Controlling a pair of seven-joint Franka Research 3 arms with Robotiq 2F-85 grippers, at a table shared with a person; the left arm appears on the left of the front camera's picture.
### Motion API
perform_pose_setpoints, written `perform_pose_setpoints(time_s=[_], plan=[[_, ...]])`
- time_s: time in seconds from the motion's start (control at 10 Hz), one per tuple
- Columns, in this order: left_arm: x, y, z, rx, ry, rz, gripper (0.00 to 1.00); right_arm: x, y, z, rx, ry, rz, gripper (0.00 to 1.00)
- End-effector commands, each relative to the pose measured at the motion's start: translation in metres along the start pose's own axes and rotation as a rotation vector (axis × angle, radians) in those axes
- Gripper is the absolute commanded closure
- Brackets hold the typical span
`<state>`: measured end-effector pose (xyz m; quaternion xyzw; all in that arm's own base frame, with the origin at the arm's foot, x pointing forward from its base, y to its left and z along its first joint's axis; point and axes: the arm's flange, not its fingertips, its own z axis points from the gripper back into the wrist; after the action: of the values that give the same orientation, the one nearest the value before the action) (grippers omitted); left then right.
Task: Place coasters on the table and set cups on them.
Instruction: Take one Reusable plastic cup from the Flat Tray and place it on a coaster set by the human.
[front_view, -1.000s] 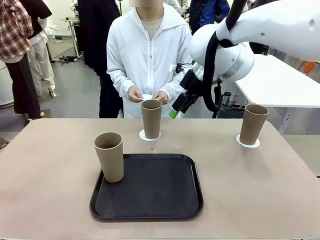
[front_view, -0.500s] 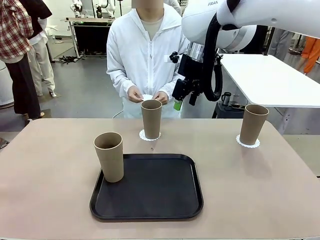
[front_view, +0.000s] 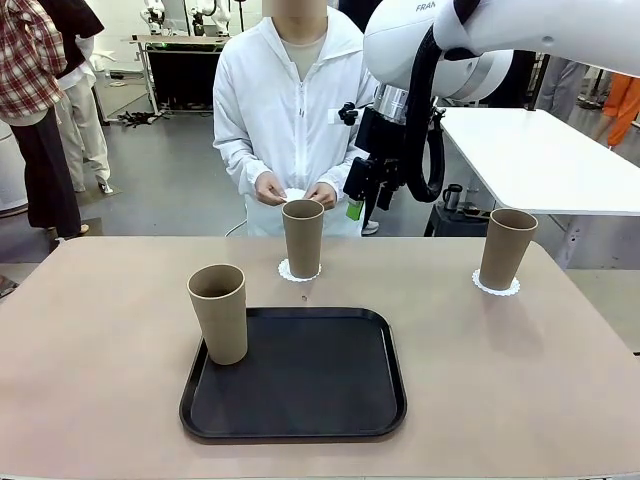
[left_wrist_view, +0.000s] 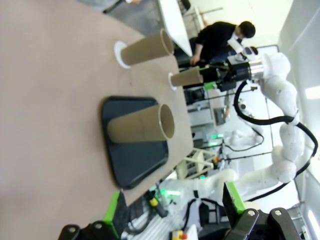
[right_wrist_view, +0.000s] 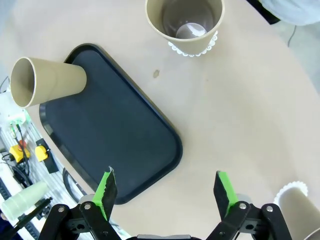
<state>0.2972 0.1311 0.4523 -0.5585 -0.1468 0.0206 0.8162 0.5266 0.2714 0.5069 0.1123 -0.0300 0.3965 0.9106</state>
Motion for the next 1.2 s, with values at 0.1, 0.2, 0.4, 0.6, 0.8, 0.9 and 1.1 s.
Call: perform_pose_setpoints(time_s=[0.1,0.2,0.4,0.6,0.8,0.9,1.1], plan=[[-0.001,0.0,0.001,-0.016,-0.008,-0.012,0.0,-0.005,0.0,-0.004,0.014,-0.023,0.019,0.0],[-0.001,0.0,0.001,-0.016,-0.008,-0.012,0.0,-0.005,0.0,-0.004,0.014,-0.023,0.019,0.0],[-0.001,0.0,0.001,-0.016,-0.008,-0.012,0.0,-0.005,0.0,-0.004,0.014,-0.023,0.019,0.0],[-0.001,0.0,0.001,-0.016,-0.008,-0.012,0.0,-0.005,0.0,-0.004,0.014,-0.023,0.019,0.0],[-0.001,0.0,0.001,-0.016,-0.008,-0.012,0.0,-0.028,0.033,0.022,-0.001,0.036,-0.087,0.0],[-0.001,0.0,0.001,-0.016,-0.008,-0.012,0.0,-0.049,0.054,0.045,-0.008,0.067,-0.187,0.0],[-0.001,0.0,0.001,-0.016,-0.008,-0.012,0.0,-0.093,0.066,0.065,-0.005,0.118,-0.378,0.0]])
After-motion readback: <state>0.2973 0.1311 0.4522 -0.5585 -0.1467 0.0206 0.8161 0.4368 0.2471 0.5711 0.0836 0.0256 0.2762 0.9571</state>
